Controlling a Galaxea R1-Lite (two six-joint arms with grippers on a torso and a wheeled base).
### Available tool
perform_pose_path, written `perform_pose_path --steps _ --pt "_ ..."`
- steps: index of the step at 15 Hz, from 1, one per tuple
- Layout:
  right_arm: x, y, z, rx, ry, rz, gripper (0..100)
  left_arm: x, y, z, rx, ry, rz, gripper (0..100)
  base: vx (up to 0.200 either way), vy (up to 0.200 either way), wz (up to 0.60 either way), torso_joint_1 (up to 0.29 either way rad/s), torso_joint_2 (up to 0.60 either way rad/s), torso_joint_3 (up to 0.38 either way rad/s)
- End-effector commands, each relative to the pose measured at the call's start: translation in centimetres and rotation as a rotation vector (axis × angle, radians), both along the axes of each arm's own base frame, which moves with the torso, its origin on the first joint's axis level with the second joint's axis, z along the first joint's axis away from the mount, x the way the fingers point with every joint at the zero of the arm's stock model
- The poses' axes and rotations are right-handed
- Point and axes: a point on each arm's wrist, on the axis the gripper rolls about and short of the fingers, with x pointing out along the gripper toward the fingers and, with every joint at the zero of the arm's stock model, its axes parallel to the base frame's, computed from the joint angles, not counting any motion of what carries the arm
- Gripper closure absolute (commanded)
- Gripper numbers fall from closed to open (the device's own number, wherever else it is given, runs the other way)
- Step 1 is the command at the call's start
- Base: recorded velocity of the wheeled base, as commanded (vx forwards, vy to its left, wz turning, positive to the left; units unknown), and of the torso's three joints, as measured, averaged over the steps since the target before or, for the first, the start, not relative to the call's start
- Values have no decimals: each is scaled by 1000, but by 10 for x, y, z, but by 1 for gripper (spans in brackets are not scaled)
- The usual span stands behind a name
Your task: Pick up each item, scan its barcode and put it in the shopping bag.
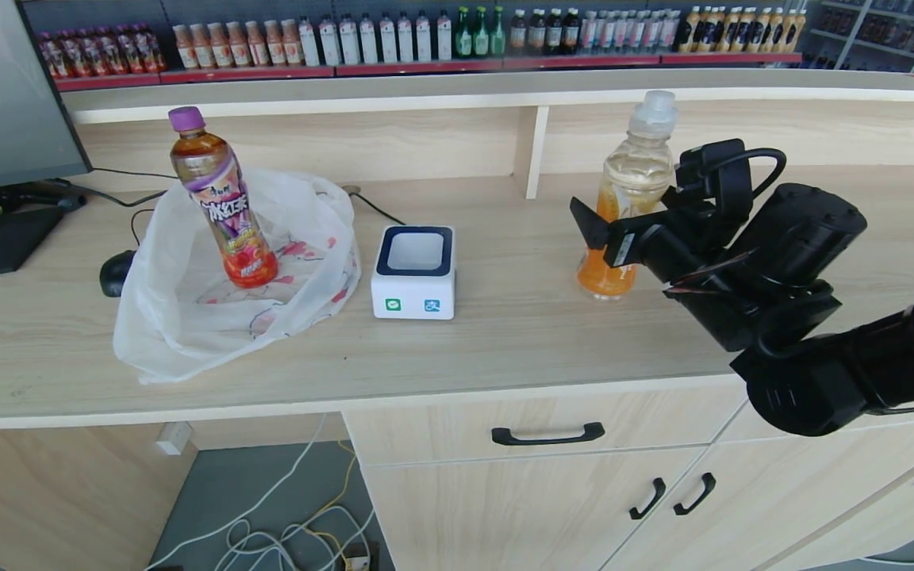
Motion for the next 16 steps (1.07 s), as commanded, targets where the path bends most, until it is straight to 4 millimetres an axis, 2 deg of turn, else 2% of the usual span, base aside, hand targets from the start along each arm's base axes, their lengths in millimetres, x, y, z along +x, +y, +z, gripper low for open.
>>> perform_pose_path --steps 1,16 --pt "6 2 2 -3 -17 -5 0 0 0 0 0 -1 0 0 0 0 0 0 0 0" --pt "21 1 6 8 -57 -24 0 0 0 0 0 -1 0 0 0 0 0 0 0 0"
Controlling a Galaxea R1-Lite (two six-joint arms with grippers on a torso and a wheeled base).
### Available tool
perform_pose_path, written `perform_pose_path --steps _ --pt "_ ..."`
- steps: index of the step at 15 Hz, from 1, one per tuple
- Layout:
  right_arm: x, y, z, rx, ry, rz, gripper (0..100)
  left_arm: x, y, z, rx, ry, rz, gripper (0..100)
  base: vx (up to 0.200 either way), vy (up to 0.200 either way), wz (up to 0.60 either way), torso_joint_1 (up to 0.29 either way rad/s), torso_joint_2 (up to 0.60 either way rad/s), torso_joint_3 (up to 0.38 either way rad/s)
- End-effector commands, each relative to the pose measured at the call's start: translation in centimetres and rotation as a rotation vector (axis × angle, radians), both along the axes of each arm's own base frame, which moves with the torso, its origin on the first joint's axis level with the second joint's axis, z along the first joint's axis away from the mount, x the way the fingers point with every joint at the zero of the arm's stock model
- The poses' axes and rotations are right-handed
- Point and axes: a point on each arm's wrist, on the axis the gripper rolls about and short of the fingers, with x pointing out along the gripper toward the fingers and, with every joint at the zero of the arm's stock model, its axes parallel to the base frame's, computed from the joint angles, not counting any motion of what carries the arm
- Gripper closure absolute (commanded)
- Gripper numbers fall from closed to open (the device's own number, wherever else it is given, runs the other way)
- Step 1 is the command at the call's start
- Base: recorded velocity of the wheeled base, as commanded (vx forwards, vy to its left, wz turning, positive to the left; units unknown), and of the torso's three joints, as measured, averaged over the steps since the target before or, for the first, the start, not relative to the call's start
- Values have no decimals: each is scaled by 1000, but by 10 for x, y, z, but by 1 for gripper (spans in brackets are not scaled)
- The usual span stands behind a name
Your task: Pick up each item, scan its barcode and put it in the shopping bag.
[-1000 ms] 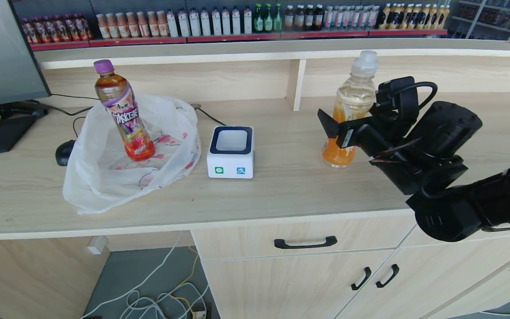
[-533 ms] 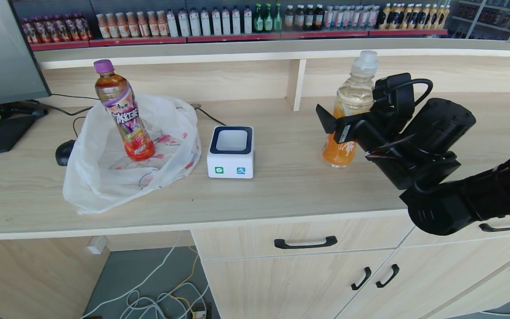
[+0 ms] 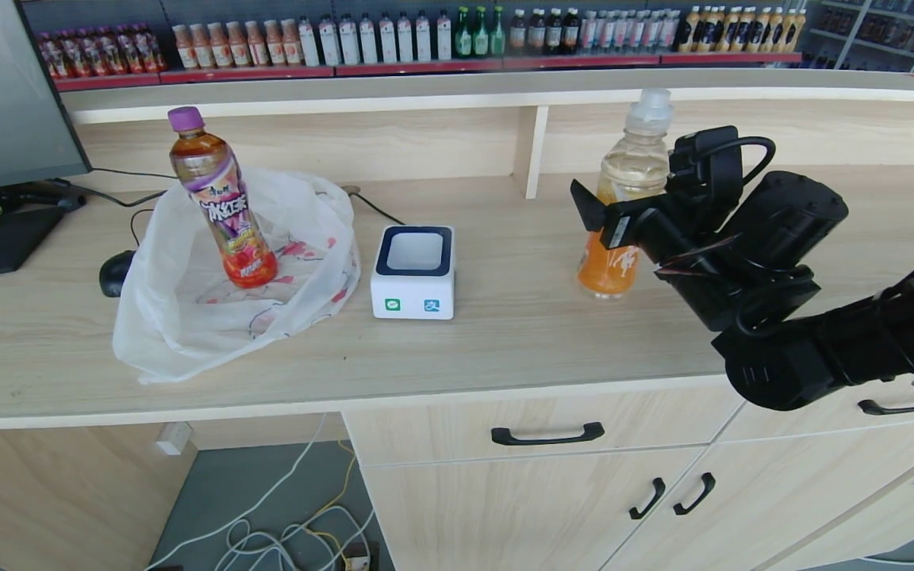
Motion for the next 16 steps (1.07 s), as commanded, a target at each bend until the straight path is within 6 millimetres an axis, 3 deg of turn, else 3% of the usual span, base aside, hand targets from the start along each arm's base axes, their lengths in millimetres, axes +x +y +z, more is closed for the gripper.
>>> perform_pose_path --steps 1,4,5,16 --pt "1 1 -2 -2 2 2 0 0 0 0 0 -1 1 0 0 0 0 0 0 0" --pt "2 0 -2 -2 2 0 0 0 0 0 0 -1 1 0 0 0 0 0 0 0" --pt "3 1 -3 -3 5 -1 100 0 0 0 0 -1 1 0 0 0 0 0 0 0" --pt "2 -2 5 15 -31 -5 100 0 0 0 0 -1 1 0 0 0 0 0 0 0"
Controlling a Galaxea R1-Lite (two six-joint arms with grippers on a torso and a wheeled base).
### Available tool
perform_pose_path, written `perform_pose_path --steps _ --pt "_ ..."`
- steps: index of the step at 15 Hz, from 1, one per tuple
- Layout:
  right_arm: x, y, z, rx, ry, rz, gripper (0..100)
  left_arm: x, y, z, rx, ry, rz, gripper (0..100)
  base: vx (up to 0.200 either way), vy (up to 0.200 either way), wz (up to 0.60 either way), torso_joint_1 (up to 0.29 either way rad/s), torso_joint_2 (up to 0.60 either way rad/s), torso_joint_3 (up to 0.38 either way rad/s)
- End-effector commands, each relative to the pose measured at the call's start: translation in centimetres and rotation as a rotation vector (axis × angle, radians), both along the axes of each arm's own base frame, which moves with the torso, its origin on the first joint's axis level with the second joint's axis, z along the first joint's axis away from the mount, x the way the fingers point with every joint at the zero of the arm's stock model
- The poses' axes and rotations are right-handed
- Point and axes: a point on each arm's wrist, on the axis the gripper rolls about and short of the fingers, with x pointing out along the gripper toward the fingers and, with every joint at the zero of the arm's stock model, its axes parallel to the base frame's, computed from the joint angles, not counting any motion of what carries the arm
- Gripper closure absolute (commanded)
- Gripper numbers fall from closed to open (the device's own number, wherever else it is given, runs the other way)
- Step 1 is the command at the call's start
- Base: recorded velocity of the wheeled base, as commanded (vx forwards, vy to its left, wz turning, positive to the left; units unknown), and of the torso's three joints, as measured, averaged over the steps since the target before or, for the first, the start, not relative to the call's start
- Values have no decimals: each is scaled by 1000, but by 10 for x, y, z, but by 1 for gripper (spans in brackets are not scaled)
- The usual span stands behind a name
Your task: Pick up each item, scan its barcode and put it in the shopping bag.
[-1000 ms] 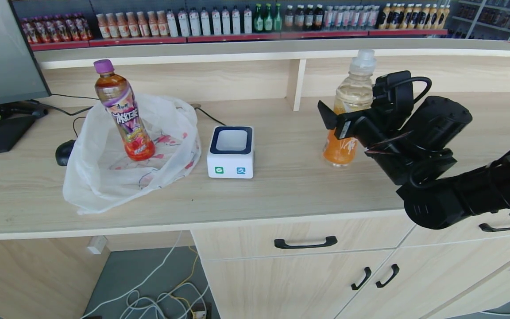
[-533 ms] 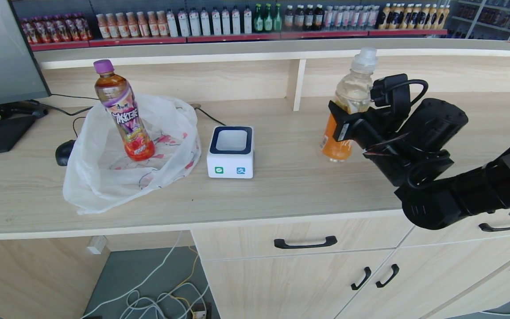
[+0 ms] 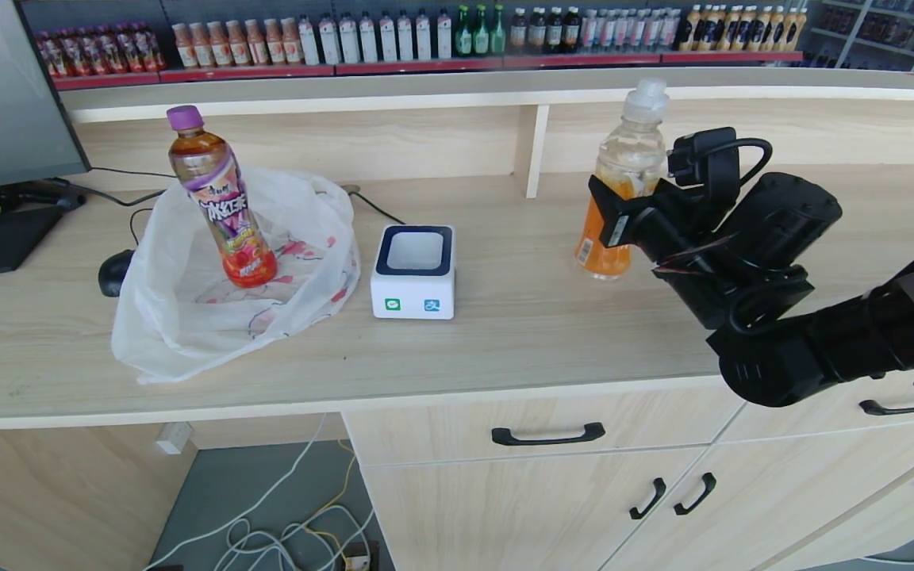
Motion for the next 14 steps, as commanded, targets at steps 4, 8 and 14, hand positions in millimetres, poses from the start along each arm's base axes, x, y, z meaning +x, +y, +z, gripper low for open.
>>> perform_pose_path --steps 4,8,14 --pt "-6 -4 13 13 -34 -4 100 0 0 0 0 0 0 0 0 0 0 0 0 0" --pt "-26 -10 28 22 -57 1 100 0 0 0 0 0 0 0 0 0 0 0 0 0" --pt "-86 -31 47 38 -69 18 100 0 0 0 0 0 0 0 0 0 0 0 0 0"
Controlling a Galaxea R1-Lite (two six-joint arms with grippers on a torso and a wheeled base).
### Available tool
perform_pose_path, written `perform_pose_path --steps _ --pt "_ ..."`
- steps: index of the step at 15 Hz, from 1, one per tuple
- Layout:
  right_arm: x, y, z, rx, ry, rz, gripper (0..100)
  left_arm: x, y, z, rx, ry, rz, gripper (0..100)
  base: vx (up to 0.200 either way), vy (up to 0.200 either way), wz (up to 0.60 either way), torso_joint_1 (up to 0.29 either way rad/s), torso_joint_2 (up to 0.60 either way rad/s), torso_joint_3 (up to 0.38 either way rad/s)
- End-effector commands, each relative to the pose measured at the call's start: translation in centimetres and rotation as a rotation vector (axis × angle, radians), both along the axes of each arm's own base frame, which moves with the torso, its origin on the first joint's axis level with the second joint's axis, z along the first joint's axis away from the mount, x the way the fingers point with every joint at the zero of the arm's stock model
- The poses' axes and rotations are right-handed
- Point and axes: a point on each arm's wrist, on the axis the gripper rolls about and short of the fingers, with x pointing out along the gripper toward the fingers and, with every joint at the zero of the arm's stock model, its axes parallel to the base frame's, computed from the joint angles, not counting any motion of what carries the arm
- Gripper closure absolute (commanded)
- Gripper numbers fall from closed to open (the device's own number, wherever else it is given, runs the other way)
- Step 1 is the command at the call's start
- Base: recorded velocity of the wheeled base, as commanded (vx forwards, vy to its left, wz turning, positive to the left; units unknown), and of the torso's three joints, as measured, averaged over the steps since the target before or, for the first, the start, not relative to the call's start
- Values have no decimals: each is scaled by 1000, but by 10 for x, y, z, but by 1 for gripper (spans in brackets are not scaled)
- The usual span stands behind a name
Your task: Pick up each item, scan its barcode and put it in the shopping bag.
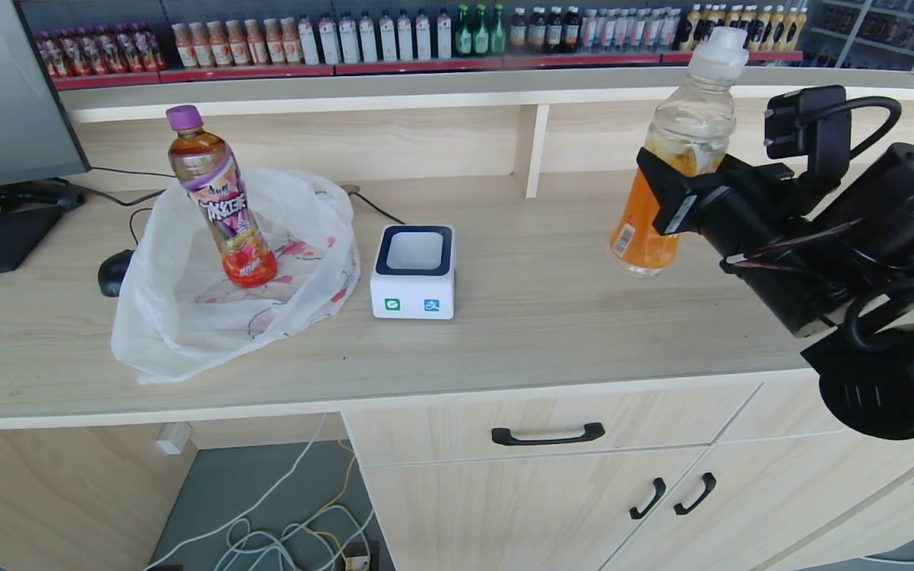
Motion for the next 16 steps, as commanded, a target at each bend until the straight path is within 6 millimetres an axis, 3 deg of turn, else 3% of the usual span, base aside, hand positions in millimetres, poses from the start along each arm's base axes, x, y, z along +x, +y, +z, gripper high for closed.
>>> perform_pose_path --steps 1,5,16 --pt "-31 -10 15 10 -35 11 100 0 0 0 0 -1 0 0 0 0 0 0 0 0" --pt "-59 -7 15 9 -32 51 100 0 0 0 0 -1 0 0 0 0 0 0 0 0" --pt "-135 -39 -15 -16 41 63 100 0 0 0 0 -1 0 0 0 0 0 0 0 0"
